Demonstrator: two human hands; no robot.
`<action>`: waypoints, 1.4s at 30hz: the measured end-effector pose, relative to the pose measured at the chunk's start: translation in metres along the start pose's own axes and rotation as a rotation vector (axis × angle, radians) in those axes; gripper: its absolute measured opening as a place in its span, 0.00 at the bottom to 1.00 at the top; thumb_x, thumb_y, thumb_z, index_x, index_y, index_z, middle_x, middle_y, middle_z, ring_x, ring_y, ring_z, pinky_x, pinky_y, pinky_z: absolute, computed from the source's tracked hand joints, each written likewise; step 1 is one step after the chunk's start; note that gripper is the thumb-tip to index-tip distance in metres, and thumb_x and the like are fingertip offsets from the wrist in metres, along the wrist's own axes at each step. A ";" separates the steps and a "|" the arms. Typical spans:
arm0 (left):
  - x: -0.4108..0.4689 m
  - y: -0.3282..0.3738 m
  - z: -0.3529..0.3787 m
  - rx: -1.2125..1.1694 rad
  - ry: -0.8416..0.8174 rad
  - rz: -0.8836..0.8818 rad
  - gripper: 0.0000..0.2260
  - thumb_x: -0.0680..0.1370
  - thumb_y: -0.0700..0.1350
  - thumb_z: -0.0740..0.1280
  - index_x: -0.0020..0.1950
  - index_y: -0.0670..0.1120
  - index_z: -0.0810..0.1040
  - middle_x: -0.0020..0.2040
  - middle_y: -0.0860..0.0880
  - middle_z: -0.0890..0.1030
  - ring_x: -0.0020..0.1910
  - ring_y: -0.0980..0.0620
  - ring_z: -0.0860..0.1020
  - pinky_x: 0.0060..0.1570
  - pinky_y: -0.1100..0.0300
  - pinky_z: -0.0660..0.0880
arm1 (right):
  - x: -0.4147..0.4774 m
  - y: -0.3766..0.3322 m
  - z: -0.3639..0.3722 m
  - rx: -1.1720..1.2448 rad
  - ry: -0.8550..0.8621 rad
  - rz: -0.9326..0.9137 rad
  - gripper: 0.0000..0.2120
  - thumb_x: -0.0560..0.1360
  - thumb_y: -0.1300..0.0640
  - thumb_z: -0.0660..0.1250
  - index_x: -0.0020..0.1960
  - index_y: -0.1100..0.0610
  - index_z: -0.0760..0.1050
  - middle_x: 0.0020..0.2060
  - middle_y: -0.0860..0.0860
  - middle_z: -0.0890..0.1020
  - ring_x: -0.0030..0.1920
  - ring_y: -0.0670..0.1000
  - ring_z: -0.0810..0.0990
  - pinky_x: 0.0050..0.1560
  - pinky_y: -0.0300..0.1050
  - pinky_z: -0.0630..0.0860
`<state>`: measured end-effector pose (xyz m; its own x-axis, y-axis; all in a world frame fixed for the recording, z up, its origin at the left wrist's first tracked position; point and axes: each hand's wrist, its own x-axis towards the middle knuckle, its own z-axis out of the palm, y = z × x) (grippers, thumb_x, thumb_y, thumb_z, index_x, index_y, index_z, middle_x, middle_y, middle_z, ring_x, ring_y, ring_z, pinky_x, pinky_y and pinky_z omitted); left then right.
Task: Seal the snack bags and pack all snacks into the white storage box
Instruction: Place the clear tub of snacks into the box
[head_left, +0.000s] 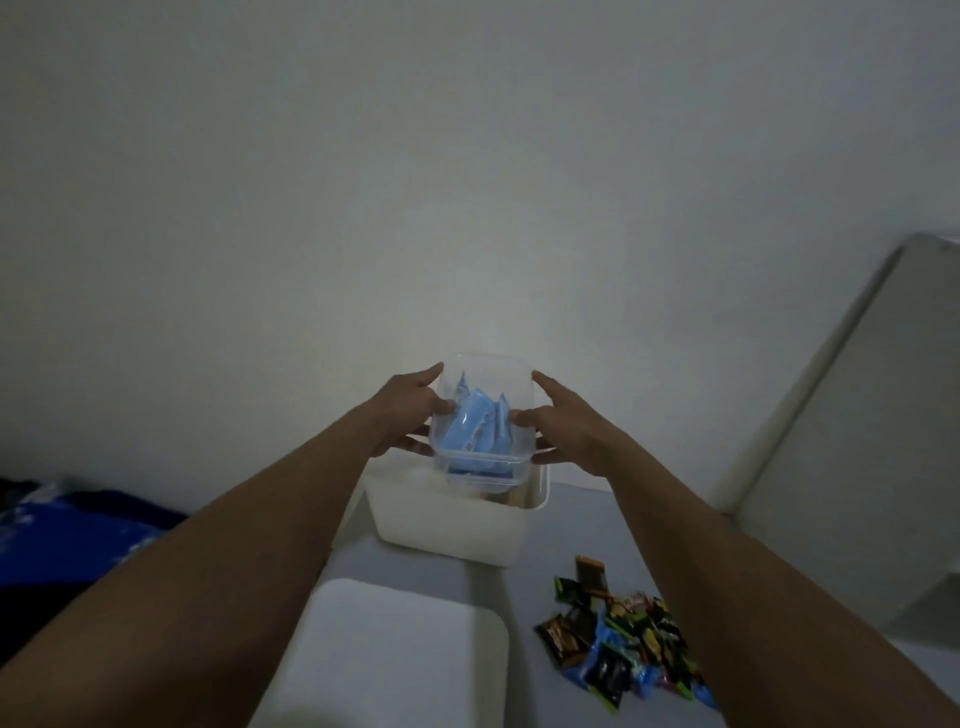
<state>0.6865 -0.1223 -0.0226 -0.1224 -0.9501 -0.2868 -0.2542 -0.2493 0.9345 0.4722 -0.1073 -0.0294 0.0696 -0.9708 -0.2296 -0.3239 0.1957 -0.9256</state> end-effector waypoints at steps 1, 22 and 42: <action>0.013 -0.002 -0.008 0.002 0.003 -0.012 0.31 0.78 0.39 0.67 0.76 0.59 0.62 0.60 0.45 0.79 0.44 0.45 0.81 0.43 0.50 0.82 | 0.015 0.000 0.008 0.007 0.008 0.011 0.34 0.77 0.58 0.68 0.77 0.43 0.57 0.65 0.55 0.76 0.56 0.58 0.81 0.57 0.57 0.80; 0.191 -0.110 -0.050 0.225 0.064 -0.092 0.31 0.77 0.35 0.61 0.78 0.52 0.60 0.70 0.41 0.71 0.51 0.48 0.73 0.50 0.55 0.73 | 0.190 0.090 0.104 0.147 0.047 0.267 0.40 0.72 0.64 0.74 0.75 0.42 0.58 0.63 0.57 0.76 0.57 0.59 0.80 0.53 0.58 0.82; 0.225 -0.153 -0.031 0.342 0.081 -0.172 0.26 0.80 0.37 0.57 0.78 0.49 0.60 0.76 0.46 0.64 0.69 0.44 0.70 0.63 0.57 0.70 | 0.216 0.120 0.119 0.050 0.011 0.323 0.40 0.75 0.61 0.72 0.78 0.47 0.54 0.68 0.55 0.72 0.63 0.59 0.76 0.57 0.59 0.80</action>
<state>0.7280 -0.3035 -0.2231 0.0221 -0.9149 -0.4030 -0.5713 -0.3424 0.7459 0.5612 -0.2770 -0.2258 -0.0399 -0.8587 -0.5108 -0.2804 0.5003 -0.8192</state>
